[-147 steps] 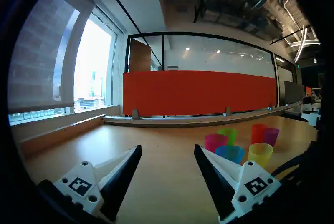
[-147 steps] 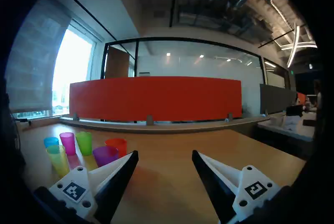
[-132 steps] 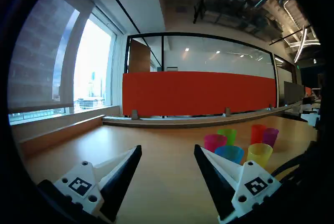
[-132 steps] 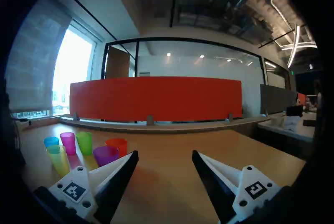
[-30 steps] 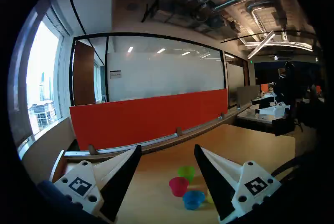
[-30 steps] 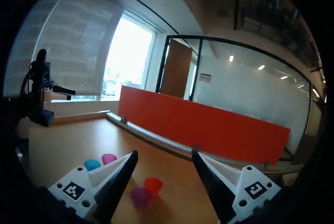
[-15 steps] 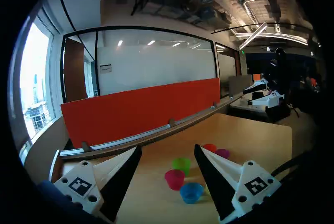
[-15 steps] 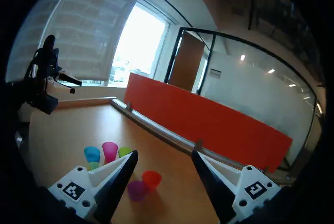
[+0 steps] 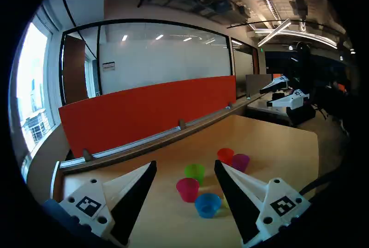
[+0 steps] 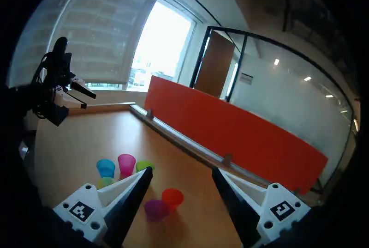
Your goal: Pour water
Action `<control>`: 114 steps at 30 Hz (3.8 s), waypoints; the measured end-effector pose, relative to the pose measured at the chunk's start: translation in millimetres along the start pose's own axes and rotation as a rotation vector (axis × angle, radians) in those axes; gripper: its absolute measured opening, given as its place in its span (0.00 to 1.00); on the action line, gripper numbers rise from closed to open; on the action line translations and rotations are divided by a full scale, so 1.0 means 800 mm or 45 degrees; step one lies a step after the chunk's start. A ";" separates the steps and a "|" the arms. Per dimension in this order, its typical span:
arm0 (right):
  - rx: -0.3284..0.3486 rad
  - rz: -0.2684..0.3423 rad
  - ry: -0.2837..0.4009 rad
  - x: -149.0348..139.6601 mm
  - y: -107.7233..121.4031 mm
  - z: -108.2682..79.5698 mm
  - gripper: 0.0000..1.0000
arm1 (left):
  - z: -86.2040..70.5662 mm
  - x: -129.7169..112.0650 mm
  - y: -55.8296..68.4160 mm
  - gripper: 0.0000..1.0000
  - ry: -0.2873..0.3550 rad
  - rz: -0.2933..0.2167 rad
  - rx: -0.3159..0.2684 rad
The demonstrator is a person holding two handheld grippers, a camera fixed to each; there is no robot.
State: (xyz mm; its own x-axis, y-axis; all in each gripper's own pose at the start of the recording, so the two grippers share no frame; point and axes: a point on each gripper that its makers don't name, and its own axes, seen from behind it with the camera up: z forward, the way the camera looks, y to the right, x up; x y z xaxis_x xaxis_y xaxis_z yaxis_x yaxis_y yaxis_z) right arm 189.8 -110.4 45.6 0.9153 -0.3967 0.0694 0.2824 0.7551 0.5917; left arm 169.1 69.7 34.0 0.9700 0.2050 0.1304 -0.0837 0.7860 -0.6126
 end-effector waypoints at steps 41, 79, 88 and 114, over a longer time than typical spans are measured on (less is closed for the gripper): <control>0.174 -0.063 -0.082 -0.017 -0.045 0.093 1.00 | 0.049 -0.109 0.024 0.93 -0.204 0.061 -0.144; 0.299 -0.081 -0.125 -0.047 -0.072 0.153 1.00 | 0.099 -0.212 0.078 0.93 -0.411 0.090 -0.306; 0.306 -0.097 -0.122 -0.050 -0.074 0.162 1.00 | 0.108 -0.232 0.084 0.93 -0.468 0.100 -0.329; 0.322 -0.110 -0.131 -0.064 -0.073 0.178 1.00 | 0.140 -0.260 0.093 0.93 -0.528 0.139 -0.361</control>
State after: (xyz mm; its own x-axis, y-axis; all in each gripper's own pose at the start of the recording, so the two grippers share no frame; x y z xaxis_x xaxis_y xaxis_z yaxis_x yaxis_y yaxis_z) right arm 85.6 -208.7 121.6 0.8533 -0.5147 0.0837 0.2655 0.5669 0.7798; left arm -64.7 150.4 48.7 0.7822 0.5365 0.3168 -0.0589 0.5699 -0.8196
